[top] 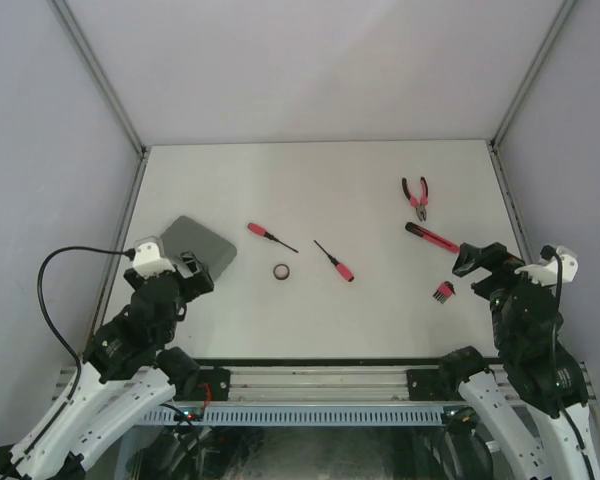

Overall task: Sort the tools into containers
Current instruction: Move the storage box to the center of the board.

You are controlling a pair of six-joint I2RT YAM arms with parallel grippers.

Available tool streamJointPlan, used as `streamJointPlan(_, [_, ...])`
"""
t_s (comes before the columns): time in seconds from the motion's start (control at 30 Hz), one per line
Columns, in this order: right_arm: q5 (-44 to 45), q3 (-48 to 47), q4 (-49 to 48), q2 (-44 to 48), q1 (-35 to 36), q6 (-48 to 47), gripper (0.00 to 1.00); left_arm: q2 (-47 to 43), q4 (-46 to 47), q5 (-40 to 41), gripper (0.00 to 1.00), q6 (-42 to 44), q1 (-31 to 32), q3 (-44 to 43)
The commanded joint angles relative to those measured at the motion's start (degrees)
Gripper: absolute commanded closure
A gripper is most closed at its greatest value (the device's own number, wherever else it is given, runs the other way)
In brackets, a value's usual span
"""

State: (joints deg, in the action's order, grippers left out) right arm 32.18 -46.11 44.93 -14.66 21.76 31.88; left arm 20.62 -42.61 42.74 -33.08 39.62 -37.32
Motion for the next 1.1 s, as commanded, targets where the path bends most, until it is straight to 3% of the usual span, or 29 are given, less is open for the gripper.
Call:
streamJointPlan(0.0, [-7.78,-5.89,0.11,-4.28,-6.57,-1.41,0.0,3.91,-0.04,-3.8,0.0,4.77,-2.51,-5.82])
streamJointPlan(0.23, [-16.43,-11.54,0.86,-9.15,-14.13,-1.72,0.0,8.17,-0.12,-7.15,0.0,7.71,-5.12,-9.69])
streamJointPlan(0.5, [-23.57,-14.47,1.93,-18.72,-17.15,-3.6,0.0,11.26,-0.96,-5.11,0.0,8.14,-6.33,-12.85])
streamJointPlan(0.6, [-23.0,-15.77,4.17,-23.66,-18.43,-4.39,0.14,13.39,-0.85,-5.63,0.0,7.58,-6.52,-14.56])
streamJointPlan(0.7, [-23.4,-15.32,4.42,-26.65,-20.07,-5.76,0.2,16.35,-0.5,-5.92,0.0,6.69,-6.69,-16.47])
streamJointPlan(0.9, [-23.55,-12.27,3.97,-28.93,-21.34,-6.21,0.2,21.31,-0.5,-6.03,0.0,2.85,-6.86,-17.87])
streamJointPlan(1.07, [-32.26,-11.34,2.51,-32.08,-21.54,-6.42,0.16,21.6,-0.16,-6.17,0.0,-1.68,-9.25,-14.7])
